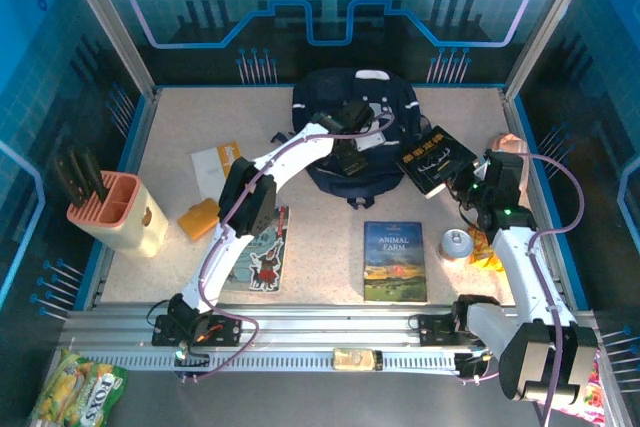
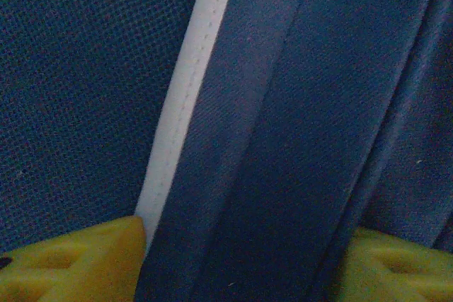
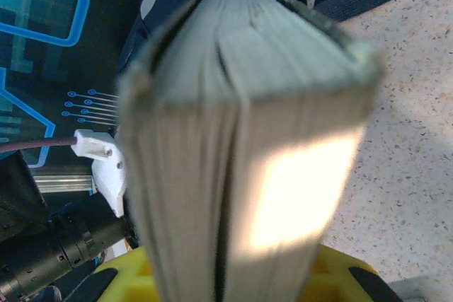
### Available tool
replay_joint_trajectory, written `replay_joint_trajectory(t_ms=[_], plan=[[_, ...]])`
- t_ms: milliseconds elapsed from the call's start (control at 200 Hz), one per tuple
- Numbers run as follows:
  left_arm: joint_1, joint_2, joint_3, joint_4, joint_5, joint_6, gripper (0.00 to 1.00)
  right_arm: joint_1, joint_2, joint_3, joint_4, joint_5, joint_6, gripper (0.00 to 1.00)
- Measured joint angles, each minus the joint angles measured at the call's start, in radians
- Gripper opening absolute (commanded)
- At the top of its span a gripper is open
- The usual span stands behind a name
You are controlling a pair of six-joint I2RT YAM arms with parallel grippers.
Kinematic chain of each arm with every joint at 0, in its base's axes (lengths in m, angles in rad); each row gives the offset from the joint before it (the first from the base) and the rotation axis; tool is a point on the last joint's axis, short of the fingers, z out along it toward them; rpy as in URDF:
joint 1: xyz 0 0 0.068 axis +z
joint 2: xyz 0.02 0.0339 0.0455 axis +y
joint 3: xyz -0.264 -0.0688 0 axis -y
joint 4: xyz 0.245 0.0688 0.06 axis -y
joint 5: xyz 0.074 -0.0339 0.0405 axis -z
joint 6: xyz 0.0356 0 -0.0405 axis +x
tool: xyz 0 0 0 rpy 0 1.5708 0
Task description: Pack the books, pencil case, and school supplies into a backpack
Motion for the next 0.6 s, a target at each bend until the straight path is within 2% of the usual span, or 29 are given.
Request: replay_joint_trajectory(t_ms=[215, 380, 495, 600], plan=[[-0.019, 0.000, 0.001, -0.005, 0.004, -0.032, 0.20, 0.000, -0.006, 0.016, -0.037, 0.018, -0.010, 0.06], [-0.022, -0.027, -0.021, 0.015, 0.015, -0.062, 0.11, -0.001, -0.037, 0.047, -0.081, 0.054, -0.035, 0.07], [-0.021, -0.073, -0.061, 0.050, 0.024, -0.085, 0.00, -0.003, -0.064, 0.074, -0.130, 0.089, -0.053, 0.07], [-0.019, -0.122, -0.089, 0.084, 0.035, -0.113, 0.00, -0.018, -0.074, 0.124, -0.203, 0.116, -0.069, 0.07]])
